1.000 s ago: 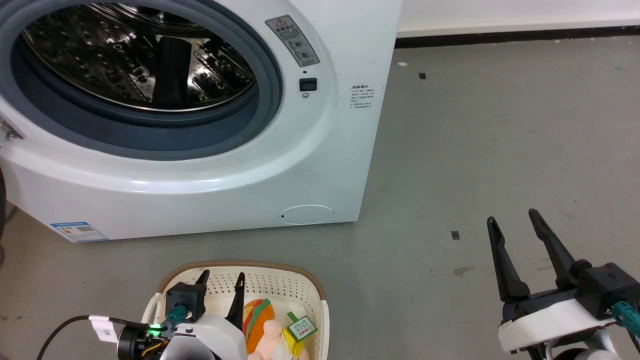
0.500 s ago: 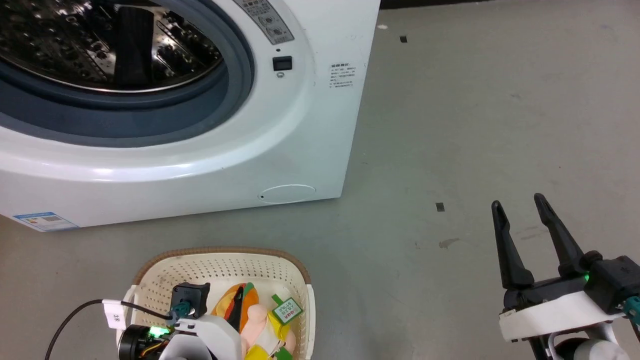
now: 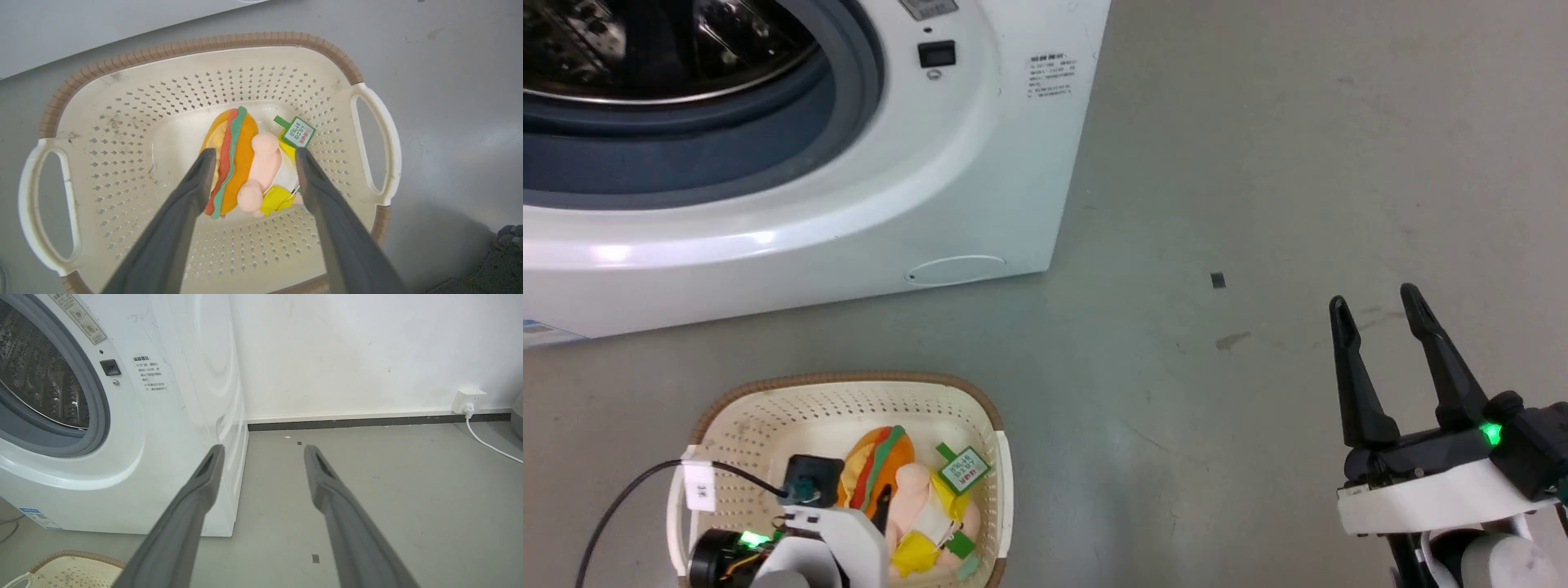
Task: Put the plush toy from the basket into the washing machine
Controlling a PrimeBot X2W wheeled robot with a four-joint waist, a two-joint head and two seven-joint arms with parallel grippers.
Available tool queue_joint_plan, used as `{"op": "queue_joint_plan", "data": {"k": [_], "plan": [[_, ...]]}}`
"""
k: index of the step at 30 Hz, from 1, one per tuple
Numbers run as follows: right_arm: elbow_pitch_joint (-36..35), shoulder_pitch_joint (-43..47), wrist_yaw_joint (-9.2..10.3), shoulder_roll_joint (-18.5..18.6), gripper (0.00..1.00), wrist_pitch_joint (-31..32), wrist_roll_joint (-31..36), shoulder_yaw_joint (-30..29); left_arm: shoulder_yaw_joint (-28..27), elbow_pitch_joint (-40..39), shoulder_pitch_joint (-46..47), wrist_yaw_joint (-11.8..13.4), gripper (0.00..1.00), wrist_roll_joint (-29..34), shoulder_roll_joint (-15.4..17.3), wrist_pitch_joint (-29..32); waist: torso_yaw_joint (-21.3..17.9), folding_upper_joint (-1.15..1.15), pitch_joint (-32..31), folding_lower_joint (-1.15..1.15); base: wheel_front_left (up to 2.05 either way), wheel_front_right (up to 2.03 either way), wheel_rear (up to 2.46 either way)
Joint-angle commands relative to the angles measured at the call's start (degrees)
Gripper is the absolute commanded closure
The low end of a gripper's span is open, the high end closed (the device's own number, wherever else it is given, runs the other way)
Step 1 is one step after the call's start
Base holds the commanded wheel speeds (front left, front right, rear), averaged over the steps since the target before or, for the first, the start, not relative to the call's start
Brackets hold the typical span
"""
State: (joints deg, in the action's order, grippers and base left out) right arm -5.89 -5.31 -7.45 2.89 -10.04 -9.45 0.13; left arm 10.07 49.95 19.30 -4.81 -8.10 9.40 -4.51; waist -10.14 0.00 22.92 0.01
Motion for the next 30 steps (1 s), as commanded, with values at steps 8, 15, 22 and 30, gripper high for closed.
{"op": "queue_joint_plan", "data": {"k": [8,15,22,30], "plan": [[-1.51,-2.51,-0.03,-0.01,0.00,-1.54,-2.51,0.16,1.52,6.40,4.04,-0.73,0.00,-1.27,3.30,1.25,-2.90,0.00,5.29,-0.01,0.00,0.00,0.00],[-2.42,-3.45,-0.03,-0.02,0.00,-2.37,-4.10,0.50,3.78,10.72,6.63,0.27,0.00,-0.78,6.08,1.77,-5.14,0.00,9.18,-0.01,0.00,0.00,0.00],[-3.21,-4.39,-0.03,-0.02,0.00,-3.21,-5.47,0.46,6.06,14.88,10.24,-0.37,0.00,-0.80,7.77,0.97,-7.03,0.00,13.10,-0.01,0.00,0.00,0.00],[-4.44,-5.77,-0.03,-0.02,0.00,-4.16,-7.17,0.75,8.73,19.69,14.63,-0.45,0.00,-0.72,9.74,1.76,-8.80,0.00,17.95,-0.01,0.00,0.00,0.00]]}}
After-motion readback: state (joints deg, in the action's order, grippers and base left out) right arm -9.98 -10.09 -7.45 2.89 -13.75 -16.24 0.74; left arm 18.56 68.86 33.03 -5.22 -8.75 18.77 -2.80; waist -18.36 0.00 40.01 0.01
